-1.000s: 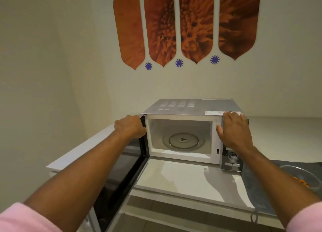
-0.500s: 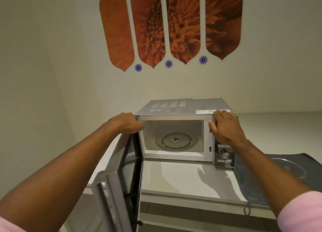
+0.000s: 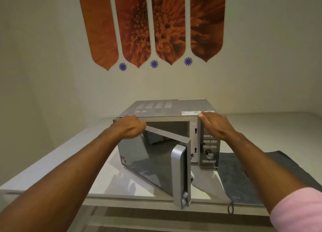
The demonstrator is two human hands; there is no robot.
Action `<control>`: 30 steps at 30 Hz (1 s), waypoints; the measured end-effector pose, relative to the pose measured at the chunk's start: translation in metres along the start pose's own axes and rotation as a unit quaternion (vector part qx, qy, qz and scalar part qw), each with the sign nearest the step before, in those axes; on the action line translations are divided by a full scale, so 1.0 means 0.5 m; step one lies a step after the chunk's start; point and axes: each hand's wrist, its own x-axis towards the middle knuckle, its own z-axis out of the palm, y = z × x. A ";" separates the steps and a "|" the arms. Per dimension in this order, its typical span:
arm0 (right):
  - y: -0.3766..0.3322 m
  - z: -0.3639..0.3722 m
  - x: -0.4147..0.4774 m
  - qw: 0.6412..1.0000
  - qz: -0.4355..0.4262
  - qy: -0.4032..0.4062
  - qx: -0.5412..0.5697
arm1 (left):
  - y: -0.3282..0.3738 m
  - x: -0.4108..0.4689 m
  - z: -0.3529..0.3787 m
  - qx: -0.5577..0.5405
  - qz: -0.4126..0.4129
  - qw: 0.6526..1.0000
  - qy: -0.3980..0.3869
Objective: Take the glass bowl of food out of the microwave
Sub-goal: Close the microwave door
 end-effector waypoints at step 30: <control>0.006 0.035 0.056 0.991 0.086 0.051 -0.084 | 0.004 0.104 0.087 0.054 0.071 0.995 0.033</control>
